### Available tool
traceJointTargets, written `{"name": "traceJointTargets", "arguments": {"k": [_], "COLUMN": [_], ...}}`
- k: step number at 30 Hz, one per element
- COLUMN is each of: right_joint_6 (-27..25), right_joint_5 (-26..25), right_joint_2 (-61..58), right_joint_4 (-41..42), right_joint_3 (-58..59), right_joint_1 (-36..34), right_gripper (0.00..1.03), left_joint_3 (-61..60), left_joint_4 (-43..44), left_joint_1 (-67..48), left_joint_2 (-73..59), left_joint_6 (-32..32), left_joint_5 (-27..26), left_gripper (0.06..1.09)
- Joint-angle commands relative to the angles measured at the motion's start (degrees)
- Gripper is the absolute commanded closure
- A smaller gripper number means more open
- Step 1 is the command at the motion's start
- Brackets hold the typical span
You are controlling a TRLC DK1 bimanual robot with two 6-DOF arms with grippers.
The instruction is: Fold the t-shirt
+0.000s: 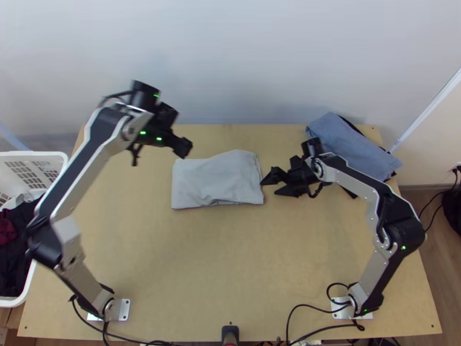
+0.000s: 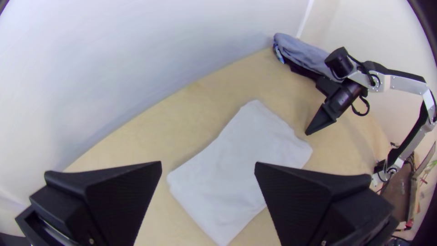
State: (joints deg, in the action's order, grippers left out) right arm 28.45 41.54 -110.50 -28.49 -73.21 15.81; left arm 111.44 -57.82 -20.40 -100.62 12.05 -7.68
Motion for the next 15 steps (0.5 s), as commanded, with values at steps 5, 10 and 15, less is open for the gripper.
{"name": "traceJointTargets", "arguments": {"k": [5, 10, 15], "right_joint_6": [-0.8, -0.8, -0.9], "right_joint_5": [2.5, 2.6, 2.5], "right_joint_2": [-4.6, -8.1, -9.7], "right_joint_4": [3.2, 3.8, 3.8], "right_joint_3": [-6.6, -10.8, -12.7], "right_joint_1": [1.7, 2.0, 1.9], "right_gripper": [0.03, 0.03, 0.03], "left_joint_3": [-3.2, -3.3, -3.2], "left_joint_4": [-3.8, -6.2, -7.7], "left_joint_1": [3.3, 6.1, 9.0], "left_joint_2": [8.9, 12.4, 14.9], "left_joint_6": [1.9, 2.1, 2.7], "left_joint_5": [2.3, 3.6, 4.2], "left_gripper": [0.10, 0.10, 0.10]}}
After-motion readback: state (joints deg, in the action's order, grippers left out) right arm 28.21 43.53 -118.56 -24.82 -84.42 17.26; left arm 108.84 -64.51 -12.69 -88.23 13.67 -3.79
